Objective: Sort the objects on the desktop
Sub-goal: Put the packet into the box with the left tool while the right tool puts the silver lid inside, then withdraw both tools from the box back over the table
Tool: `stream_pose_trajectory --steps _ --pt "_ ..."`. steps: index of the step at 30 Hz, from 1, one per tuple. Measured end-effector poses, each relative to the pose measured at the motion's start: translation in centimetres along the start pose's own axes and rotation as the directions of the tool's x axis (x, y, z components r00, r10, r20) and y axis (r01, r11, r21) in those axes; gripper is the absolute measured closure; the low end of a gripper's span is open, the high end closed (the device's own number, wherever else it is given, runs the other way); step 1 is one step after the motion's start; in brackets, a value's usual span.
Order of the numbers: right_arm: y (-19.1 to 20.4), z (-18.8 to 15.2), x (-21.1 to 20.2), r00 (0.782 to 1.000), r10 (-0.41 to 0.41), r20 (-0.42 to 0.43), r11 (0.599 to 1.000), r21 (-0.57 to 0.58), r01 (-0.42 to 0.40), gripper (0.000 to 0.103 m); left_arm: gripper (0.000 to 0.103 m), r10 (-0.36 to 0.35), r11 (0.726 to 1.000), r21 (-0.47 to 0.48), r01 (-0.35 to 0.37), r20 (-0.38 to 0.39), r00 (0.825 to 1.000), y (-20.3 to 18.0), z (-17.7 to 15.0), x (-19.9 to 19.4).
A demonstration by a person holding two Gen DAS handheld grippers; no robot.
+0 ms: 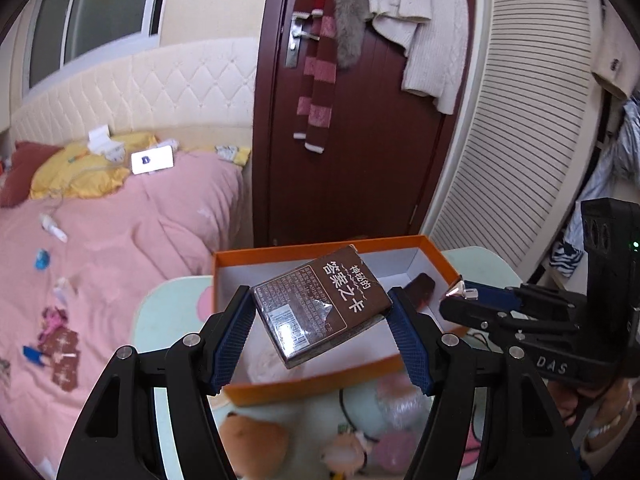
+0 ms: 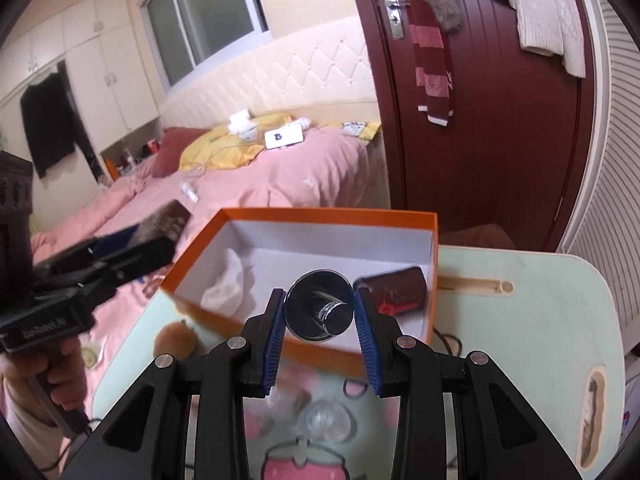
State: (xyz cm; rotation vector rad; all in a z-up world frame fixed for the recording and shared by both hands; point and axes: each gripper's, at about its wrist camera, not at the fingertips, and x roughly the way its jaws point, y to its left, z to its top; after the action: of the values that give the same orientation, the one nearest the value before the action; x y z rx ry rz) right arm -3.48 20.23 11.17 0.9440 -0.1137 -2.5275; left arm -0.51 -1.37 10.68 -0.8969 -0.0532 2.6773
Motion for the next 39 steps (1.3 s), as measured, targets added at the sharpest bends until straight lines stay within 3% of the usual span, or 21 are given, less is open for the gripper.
stream_pose_trajectory --steps 9,12,14,16,21,24,26,29,33,39 --pt "-0.7 0.2 4.0 0.997 0.010 -0.071 1.000 0.016 -0.009 0.070 0.035 -0.029 0.999 -0.031 0.026 -0.074 0.997 0.4 0.3 4.6" --pt "-0.8 0.1 4.2 0.998 -0.011 -0.058 1.000 0.004 0.011 0.069 0.035 -0.025 0.999 -0.049 0.021 -0.089 0.996 0.7 0.0 5.2" --pt "-0.9 0.0 4.1 0.999 -0.003 -0.051 1.000 0.014 0.004 0.056 0.035 -0.026 0.997 -0.072 0.020 -0.088 0.996 1.0 0.0 5.2" --pt "-1.2 0.0 3.8 0.999 0.002 -0.037 1.000 0.028 -0.001 0.051 0.035 -0.032 0.996 -0.090 0.024 -0.085 0.996 1.3 0.0 4.9" --pt "-1.2 -0.2 2.5 1.000 0.000 -0.013 0.999 0.032 0.001 0.051 0.034 -0.035 0.994 -0.109 0.028 -0.056 0.998 2.2 -0.5 2.6" --pt "-1.1 -0.7 1.5 1.000 -0.001 -0.014 1.000 0.030 0.001 0.051 0.014 -0.043 0.994 -0.106 0.038 -0.046 0.998 2.3 -0.9 1.6" --pt "-1.0 -1.3 0.9 1.000 -0.002 -0.022 1.000 0.029 0.003 0.051 0.014 -0.049 0.996 -0.080 0.045 -0.045 0.998 1.9 -1.0 1.9" --pt "-0.8 -2.1 0.0 1.000 -0.010 -0.021 1.000 0.028 0.010 0.050 0.014 -0.001 0.999 -0.055 -0.004 -0.092 0.996 1.2 -0.9 2.7" --pt "-0.1 -3.1 -1.7 0.998 -0.054 -0.012 0.999 -0.003 0.054 0.050 0.014 -0.033 0.997 -0.076 0.032 -0.019 0.999 1.0 -1.0 -0.2" --pt "0.3 -5.4 -3.3 0.997 -0.051 -0.057 0.999 -0.002 0.051 0.047 0.014 0.058 0.993 -0.097 -0.065 -0.070 0.996 2.2 -4.1 -3.5"
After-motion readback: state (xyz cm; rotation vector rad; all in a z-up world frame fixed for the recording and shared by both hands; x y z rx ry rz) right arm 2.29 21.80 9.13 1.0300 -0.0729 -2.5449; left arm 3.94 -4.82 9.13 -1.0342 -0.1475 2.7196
